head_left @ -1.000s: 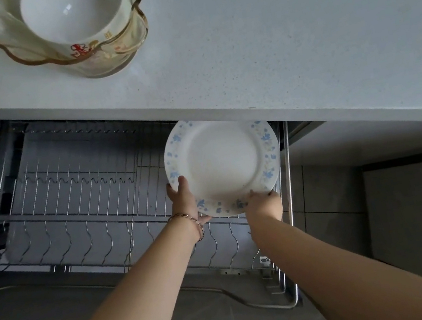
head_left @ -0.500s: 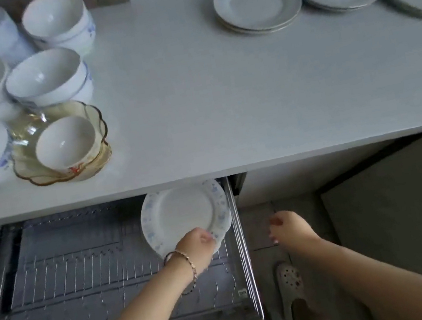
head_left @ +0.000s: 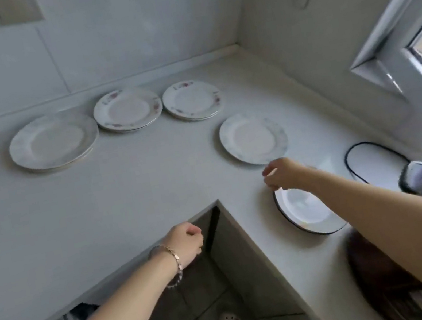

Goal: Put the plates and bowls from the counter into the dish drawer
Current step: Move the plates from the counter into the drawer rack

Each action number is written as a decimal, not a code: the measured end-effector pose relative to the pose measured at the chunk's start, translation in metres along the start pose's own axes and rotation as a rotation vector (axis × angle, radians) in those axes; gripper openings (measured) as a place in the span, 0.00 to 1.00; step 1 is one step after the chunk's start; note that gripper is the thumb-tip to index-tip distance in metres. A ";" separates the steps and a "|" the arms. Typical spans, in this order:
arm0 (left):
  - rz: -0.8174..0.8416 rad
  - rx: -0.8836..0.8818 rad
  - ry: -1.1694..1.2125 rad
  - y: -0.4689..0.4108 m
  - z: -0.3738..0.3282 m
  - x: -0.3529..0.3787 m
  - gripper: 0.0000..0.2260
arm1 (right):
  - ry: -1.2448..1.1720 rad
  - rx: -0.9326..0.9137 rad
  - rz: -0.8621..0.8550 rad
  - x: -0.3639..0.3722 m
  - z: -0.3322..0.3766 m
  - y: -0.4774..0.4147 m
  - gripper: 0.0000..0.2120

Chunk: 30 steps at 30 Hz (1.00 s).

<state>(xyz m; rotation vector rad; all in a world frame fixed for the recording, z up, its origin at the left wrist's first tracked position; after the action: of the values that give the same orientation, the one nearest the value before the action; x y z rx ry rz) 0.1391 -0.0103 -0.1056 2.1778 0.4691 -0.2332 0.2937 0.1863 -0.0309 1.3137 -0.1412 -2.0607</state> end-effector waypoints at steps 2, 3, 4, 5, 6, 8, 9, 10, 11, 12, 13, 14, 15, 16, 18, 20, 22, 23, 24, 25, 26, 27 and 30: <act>0.035 -0.012 0.041 -0.012 -0.034 0.034 0.05 | 0.198 -0.046 0.063 -0.038 -0.025 -0.029 0.14; 0.054 -0.024 0.046 -0.019 -0.048 0.051 0.05 | 0.279 -0.050 0.097 -0.054 -0.038 -0.042 0.17; 0.073 -0.040 0.045 -0.028 -0.058 0.068 0.05 | 0.344 -0.044 0.129 -0.068 -0.052 -0.055 0.19; 0.084 -0.061 0.044 -0.037 -0.065 0.084 0.05 | 0.390 -0.030 0.161 -0.080 -0.067 -0.069 0.21; 0.094 -0.091 0.039 -0.046 -0.071 0.098 0.06 | 0.420 -0.010 0.195 -0.089 -0.081 -0.080 0.23; 0.129 -0.151 0.023 -0.057 -0.079 0.123 0.11 | 0.467 0.037 0.282 -0.097 -0.109 -0.100 0.26; 0.155 -0.187 0.021 -0.061 -0.081 0.136 0.15 | 0.500 0.059 0.331 -0.098 -0.120 -0.107 0.28; 0.186 -0.223 0.029 -0.063 -0.083 0.147 0.18 | 0.536 0.078 0.379 -0.096 -0.130 -0.113 0.29; 0.222 -0.259 0.056 -0.065 -0.084 0.158 0.20 | 0.565 0.089 0.421 -0.093 -0.141 -0.120 0.31; 0.263 -0.299 0.096 -0.068 -0.086 0.169 0.20 | 0.578 0.097 0.462 -0.088 -0.149 -0.125 0.32; 0.300 -0.331 0.144 -0.067 -0.089 0.178 0.19 | 0.580 0.101 0.503 -0.083 -0.158 -0.130 0.33; 0.318 -0.356 0.190 -0.068 -0.093 0.186 0.17 | 0.574 0.107 0.545 -0.078 -0.166 -0.134 0.33; 0.314 -0.374 0.221 -0.067 -0.095 0.191 0.15 | 0.554 0.115 0.593 -0.072 -0.173 -0.136 0.33; 0.294 -0.384 0.237 -0.066 -0.098 0.193 0.15 | 0.521 0.130 0.642 -0.066 -0.178 -0.137 0.33; 0.241 -0.379 0.258 -0.064 -0.101 0.193 0.15 | 0.417 0.155 0.701 -0.057 -0.183 -0.136 0.30; 0.217 -0.359 0.270 -0.061 -0.105 0.189 0.15 | 0.335 0.141 0.721 -0.052 -0.180 -0.133 0.28; 0.177 -0.313 0.264 -0.058 -0.105 0.181 0.17 | 0.283 0.111 0.714 -0.049 -0.175 -0.131 0.27; 0.156 -0.291 0.258 -0.057 -0.105 0.174 0.18 | 0.243 0.102 0.704 -0.049 -0.171 -0.130 0.27; 0.134 -0.268 0.246 -0.057 -0.104 0.165 0.19 | 0.203 0.090 0.693 -0.049 -0.166 -0.128 0.26; 0.108 -0.240 0.225 -0.057 -0.102 0.156 0.19 | 0.165 0.071 0.683 -0.049 -0.160 -0.126 0.26; 0.077 -0.214 0.201 -0.057 -0.098 0.144 0.21 | 0.142 0.044 0.670 -0.048 -0.152 -0.124 0.25; 0.047 -0.189 0.185 -0.055 -0.093 0.133 0.21 | 0.124 0.011 0.653 -0.047 -0.141 -0.121 0.24; 0.008 -0.155 0.271 -0.043 -0.075 0.095 0.16 | 0.076 -0.092 0.622 -0.038 -0.099 -0.111 0.22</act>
<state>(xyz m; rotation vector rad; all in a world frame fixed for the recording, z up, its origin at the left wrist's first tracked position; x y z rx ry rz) 0.2081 0.0965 -0.1229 2.0656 0.6093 0.1021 0.3332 0.3189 -0.0972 1.1113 -0.3666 -1.4708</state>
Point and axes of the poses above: each hand's wrist, its own y-axis away from the middle knuckle, its own x-axis out of the palm, z = x × y, the point moved 5 cm from there along -y, towards the middle knuckle, and after that the axes turned 9 degrees about -x, right-handed, at the moved point
